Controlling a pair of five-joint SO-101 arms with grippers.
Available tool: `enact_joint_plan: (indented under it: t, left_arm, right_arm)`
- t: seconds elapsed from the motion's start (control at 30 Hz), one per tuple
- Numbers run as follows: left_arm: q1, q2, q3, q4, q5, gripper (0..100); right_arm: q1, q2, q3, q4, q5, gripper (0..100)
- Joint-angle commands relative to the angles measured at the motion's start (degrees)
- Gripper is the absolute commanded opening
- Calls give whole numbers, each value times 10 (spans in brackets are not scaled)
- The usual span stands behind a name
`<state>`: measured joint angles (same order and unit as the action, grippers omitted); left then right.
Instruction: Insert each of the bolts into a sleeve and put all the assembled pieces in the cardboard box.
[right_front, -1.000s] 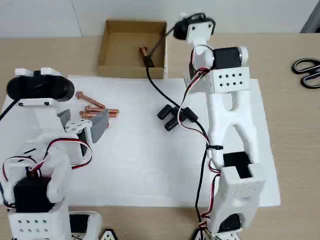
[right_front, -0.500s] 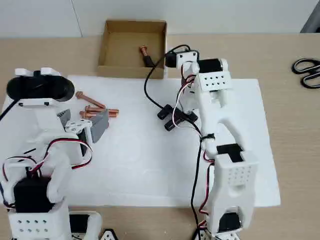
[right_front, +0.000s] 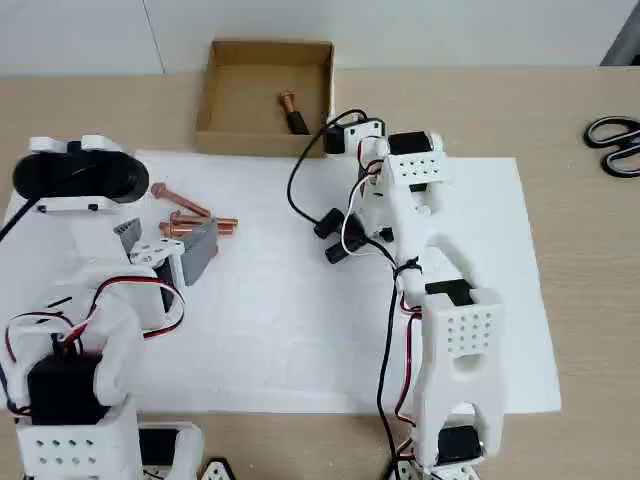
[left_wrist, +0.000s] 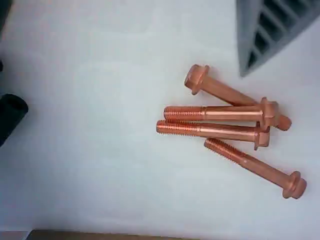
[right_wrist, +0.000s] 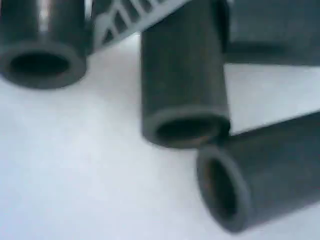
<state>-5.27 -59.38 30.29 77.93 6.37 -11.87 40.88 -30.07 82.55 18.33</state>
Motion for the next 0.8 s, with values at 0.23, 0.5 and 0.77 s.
enact_joint_plan:
  t: [0.23,0.5,0.77]
  left_arm:
    - [1,-4,-1,-1,0,300]
    - [-1,-2,-4,2,-1,300]
    - [-3,99,-55,10,-1,299]
  right_arm:
    - [3,13,-4,-12,8,17]
    - [24,-36,-55,91,6,3]
    - [29,-165,-73,135,4,3]
